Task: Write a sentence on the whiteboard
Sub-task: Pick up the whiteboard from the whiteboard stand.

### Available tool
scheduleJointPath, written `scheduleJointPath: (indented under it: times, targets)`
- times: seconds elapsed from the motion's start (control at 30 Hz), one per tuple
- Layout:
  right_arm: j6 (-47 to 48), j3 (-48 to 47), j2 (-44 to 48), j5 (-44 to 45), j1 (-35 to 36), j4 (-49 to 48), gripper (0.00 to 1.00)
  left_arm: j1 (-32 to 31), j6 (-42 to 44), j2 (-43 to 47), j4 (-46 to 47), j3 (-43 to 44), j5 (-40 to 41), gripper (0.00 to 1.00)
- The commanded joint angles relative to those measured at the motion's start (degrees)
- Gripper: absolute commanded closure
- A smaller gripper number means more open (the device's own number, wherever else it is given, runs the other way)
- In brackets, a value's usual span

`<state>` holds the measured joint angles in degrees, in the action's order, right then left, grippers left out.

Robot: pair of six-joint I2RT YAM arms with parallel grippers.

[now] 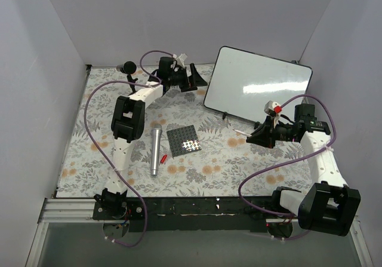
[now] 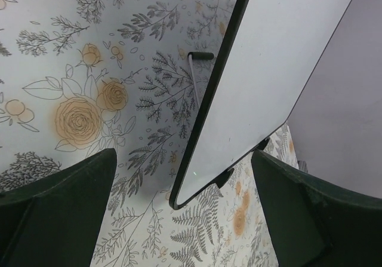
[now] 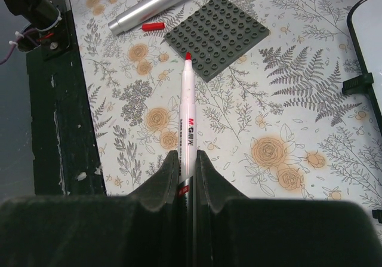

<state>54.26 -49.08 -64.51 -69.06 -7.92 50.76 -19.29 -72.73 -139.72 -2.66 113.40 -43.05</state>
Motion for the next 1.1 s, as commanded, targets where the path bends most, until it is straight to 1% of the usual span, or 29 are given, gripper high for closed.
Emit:
scheduleJointPath:
  times: [0.0, 0.1, 0.17, 0.33, 0.37, 0.4, 0.57, 0.63, 0.9, 1.03, 1.07]
  targets:
    - [0.85, -2.25, -0.7, -1.43, -0.43, 0.92, 0.99, -0.58, -3.82, -0.28, 7.3, 1.56, -4.5, 0.04]
    - [0.85, -2.16, -0.88, -1.26, -0.43, 0.74, 0.99, -0.66, -6.63, -1.96, 11.17, 1.56, -5.82, 0.06]
    - [0.85, -1.98, -1.05, -1.34, -0.43, 0.74, 0.99, -0.75, -8.91, -3.27, 14.32, 1.56, -7.22, 0.1]
    - [0.67, -2.16, -1.49, -1.34, -0.43, 0.83, 0.99, -1.1, -13.39, -6.17, 20.4, 1.73, -9.16, 0.14]
    - [0.76, -2.07, -1.5, -1.34, -0.43, 0.92, 0.99, -1.1, -14.27, -6.7, 23.11, 1.99, -9.94, 0.16]
    - [0.76, -2.07, -1.5, -1.34, -0.43, 1.09, 0.99, -1.19, -16.11, -7.92, 24.27, 2.26, -10.12, 0.16]
    - [0.58, -1.98, -1.14, -0.9, -0.51, 1.27, 0.99, -2.24, -20.07, -11.18, 30.76, 4.8, -10.74, 0.19]
    - [0.41, -1.9, -1.06, -0.73, -0.51, 1.18, 0.99, -2.68, -22.01, -12.41, 33.14, 5.6, -10.83, 0.22]
    - [-0.21, -1.55, -0.7, -0.46, -0.6, 0.74, 0.99, -3.12, -24.74, -14.35, 36.76, 8.14, -8.11, 0.3]
    - [-0.38, -1.46, -0.36, -0.55, -0.78, 0.83, 0.99, -3.12, -26.41, -15.93, 38.07, 10.87, -6.44, 0.33]
    - [-0.47, -1.37, -0.35, -0.55, -0.78, 0.83, 0.99, -3.21, -26.85, -16.28, 38.86, 12.18, -6.09, 0.35]
